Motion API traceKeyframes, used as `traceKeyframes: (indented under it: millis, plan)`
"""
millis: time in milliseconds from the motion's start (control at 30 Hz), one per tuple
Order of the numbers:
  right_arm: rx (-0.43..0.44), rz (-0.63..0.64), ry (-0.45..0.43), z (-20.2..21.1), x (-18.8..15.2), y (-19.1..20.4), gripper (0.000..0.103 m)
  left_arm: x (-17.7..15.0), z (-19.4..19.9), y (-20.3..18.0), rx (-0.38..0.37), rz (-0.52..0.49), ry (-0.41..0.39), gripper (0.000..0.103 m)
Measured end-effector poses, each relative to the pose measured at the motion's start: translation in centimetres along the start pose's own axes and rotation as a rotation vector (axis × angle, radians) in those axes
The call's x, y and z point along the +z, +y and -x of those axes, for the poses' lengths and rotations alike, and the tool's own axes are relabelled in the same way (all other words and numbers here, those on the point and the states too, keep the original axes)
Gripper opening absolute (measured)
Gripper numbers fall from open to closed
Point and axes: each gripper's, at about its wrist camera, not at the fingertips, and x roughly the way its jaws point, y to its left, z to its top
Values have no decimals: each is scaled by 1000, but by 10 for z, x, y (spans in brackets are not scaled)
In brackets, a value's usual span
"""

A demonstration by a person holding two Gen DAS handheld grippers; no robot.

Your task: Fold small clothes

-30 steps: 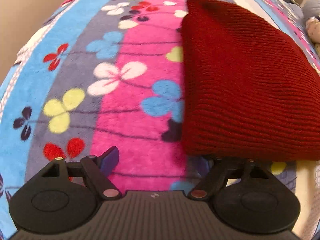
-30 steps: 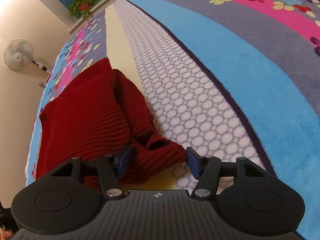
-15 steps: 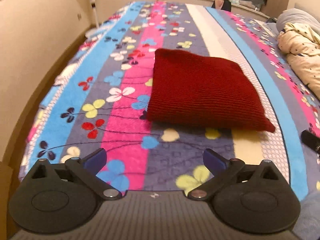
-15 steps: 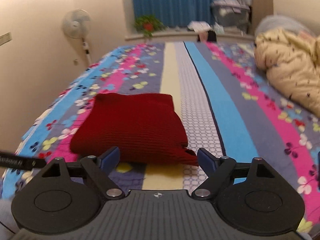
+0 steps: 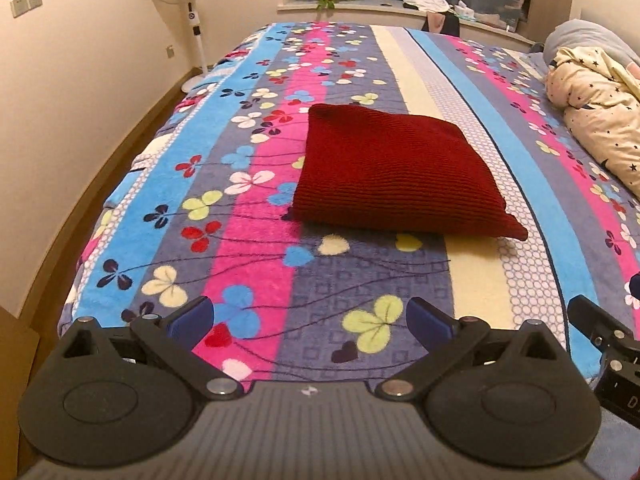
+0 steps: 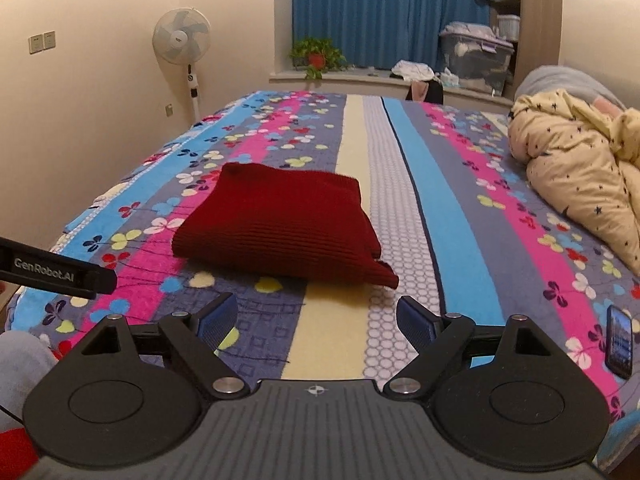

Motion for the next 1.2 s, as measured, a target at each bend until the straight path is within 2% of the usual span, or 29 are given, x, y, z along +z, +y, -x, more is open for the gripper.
traceKeyframes:
  millis: [300, 467, 1200]
  plan:
    - [12, 19, -4, 1, 0, 3, 88, -1, 0, -5, -14, -24, 14, 102]
    - [10, 33, 1, -1, 2, 6, 88, 0, 0, -10, 5, -54, 4, 102]
    - [17, 37, 3, -1, 1, 6, 88, 0, 1, -11, 16, -58, 7, 102]
